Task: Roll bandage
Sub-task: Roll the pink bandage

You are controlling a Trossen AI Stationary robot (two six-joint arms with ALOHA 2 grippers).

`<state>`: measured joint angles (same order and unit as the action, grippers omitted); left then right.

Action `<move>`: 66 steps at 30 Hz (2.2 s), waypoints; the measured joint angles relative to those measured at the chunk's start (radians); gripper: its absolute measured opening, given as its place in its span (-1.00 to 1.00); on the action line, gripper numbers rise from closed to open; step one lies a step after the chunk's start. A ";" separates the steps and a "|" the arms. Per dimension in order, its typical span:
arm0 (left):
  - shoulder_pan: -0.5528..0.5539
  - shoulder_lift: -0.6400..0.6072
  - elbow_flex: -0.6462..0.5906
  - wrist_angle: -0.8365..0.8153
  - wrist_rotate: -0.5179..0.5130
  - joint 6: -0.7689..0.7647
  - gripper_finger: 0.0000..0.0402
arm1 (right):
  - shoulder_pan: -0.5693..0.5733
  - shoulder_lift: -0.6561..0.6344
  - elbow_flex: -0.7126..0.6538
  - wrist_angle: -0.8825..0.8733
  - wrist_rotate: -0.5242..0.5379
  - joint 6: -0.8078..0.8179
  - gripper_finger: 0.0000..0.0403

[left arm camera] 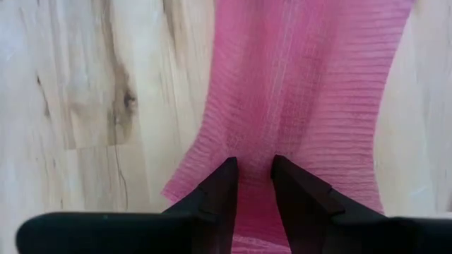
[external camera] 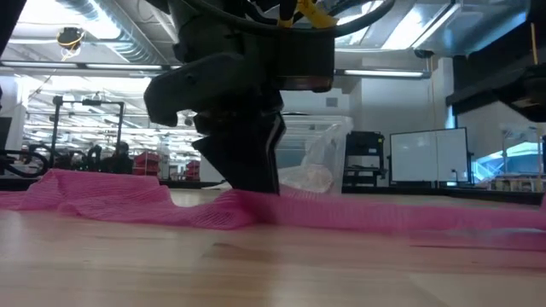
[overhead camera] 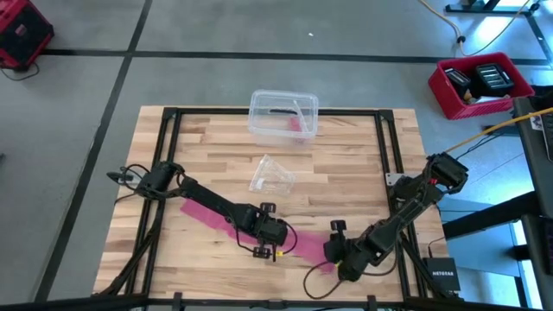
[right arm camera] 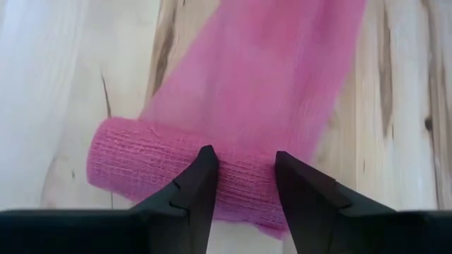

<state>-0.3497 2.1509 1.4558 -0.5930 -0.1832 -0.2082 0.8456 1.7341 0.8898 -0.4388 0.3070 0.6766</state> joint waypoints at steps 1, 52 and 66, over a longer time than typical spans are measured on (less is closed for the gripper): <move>-0.002 -0.001 -0.012 0.008 -0.003 -0.006 -0.56 | 0.011 0.000 0.000 -0.010 0.004 0.014 -0.25; -0.028 -0.227 -0.072 0.012 -0.118 -0.014 -0.56 | -0.208 -0.190 -0.084 0.200 0.171 -0.237 -0.25; -0.100 -0.249 -0.057 0.011 -0.035 -0.178 -0.09 | -0.205 -0.191 -0.084 0.202 0.173 -0.297 -0.25</move>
<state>-0.4502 1.9022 1.3988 -0.5816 -0.2183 -0.3861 0.6403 1.5429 0.8059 -0.2367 0.4797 0.3797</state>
